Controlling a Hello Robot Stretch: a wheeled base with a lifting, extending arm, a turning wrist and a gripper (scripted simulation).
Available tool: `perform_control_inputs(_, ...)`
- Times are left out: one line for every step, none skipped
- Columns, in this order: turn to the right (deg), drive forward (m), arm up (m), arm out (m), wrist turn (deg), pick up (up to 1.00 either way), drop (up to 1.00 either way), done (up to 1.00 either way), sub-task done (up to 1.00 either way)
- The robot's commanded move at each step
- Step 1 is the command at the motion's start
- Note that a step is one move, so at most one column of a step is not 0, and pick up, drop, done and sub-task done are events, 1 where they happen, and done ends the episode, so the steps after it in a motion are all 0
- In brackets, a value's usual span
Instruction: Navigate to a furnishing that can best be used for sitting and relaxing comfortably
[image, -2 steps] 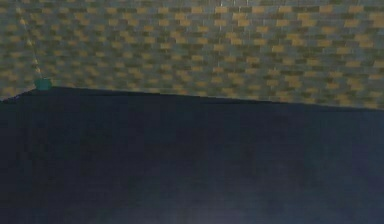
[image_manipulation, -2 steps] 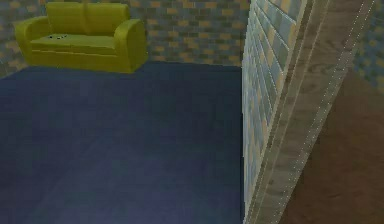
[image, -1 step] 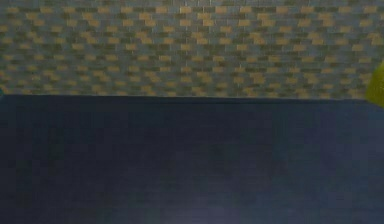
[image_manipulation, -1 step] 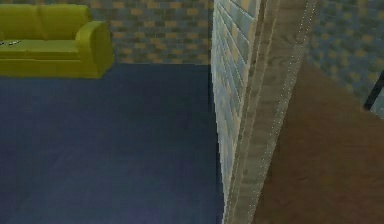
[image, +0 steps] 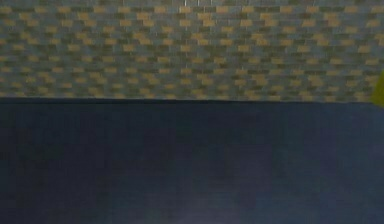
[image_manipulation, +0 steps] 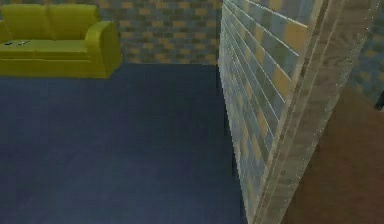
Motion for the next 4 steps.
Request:
perform_control_inputs(-45.0,0.00,0.00,0.00,0.0,0.00,0.00,0.00,0.00)
perform_control_inputs(-42.0,0.00,0.00,0.00,0.0,0.00,0.00,0.00,0.00)
perform_control_inputs(0.0,1.00,0.00,0.00,0.0,0.00,0.00,0.00,0.00)
perform_control_inputs(-3.0,0.00,0.00,0.00,0.0,0.00,0.00,0.00,0.00)
